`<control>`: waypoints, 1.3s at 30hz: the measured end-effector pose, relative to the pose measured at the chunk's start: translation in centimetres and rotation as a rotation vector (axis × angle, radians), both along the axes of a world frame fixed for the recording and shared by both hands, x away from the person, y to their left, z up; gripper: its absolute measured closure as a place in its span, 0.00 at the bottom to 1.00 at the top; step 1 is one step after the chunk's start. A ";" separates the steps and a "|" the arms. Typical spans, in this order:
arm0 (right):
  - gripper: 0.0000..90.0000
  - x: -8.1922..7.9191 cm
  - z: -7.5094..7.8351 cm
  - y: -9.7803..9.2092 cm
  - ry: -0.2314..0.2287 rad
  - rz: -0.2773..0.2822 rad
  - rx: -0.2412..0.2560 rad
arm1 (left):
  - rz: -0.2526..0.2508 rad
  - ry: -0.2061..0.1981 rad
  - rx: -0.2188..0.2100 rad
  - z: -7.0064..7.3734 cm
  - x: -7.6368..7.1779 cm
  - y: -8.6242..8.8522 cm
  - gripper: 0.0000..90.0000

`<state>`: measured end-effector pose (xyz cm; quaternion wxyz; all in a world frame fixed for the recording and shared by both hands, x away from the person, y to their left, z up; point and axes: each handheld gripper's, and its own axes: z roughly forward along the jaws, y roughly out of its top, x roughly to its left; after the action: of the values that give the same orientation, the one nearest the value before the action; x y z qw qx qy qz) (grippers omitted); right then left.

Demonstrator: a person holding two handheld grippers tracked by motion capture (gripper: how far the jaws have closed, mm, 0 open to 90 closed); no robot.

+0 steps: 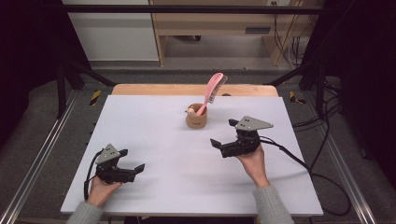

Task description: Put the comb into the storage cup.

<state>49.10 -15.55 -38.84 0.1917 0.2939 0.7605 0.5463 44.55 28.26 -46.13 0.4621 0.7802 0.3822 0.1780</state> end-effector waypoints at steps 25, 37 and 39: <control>0.00 -1.9 -4.5 -7.8 0.055 -0.045 0.127 | -0.003 -0.001 -0.001 0.0 0.0 -0.1 0.05; 0.00 -2.8 -7.1 -9.4 0.087 -0.062 0.099 | -0.004 -0.006 -0.003 0.0 -0.1 -0.1 0.05; 0.00 -2.9 -7.3 -9.5 0.082 -0.064 0.090 | -0.004 -0.007 -0.001 0.0 -0.1 -0.1 0.05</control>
<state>46.19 -25.08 -46.18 0.1641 0.3486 0.7327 0.5611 44.42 28.15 -46.12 0.4642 0.7801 0.3793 0.1794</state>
